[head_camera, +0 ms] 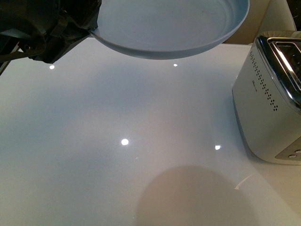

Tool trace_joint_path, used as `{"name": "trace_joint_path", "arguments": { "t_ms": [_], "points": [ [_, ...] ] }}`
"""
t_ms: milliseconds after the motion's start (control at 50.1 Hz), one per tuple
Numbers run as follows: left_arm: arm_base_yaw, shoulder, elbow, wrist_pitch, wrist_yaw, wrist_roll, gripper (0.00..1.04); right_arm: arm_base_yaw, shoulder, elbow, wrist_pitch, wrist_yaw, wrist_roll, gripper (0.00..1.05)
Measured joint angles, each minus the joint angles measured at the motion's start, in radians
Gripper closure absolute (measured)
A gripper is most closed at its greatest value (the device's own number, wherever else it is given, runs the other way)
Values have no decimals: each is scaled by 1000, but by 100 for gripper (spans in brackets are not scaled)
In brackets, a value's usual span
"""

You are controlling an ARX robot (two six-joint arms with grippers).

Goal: Left arm holds plate, right arm toasts bread

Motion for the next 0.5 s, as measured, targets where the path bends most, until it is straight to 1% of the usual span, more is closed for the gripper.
{"name": "trace_joint_path", "arguments": {
  "t_ms": [180,240,319,499],
  "points": [
    [0,0,0,0,0,-1,102,32,36,0,2,71,-208,102],
    [0,0,0,0,0,-2,102,51,47,-1,-13,110,-288,102],
    [0,0,0,0,0,-2,102,68,69,-1,-39,148,-355,102],
    [0,0,0,0,0,-2,102,80,118,0,-68,203,-433,102]
  ]
}}
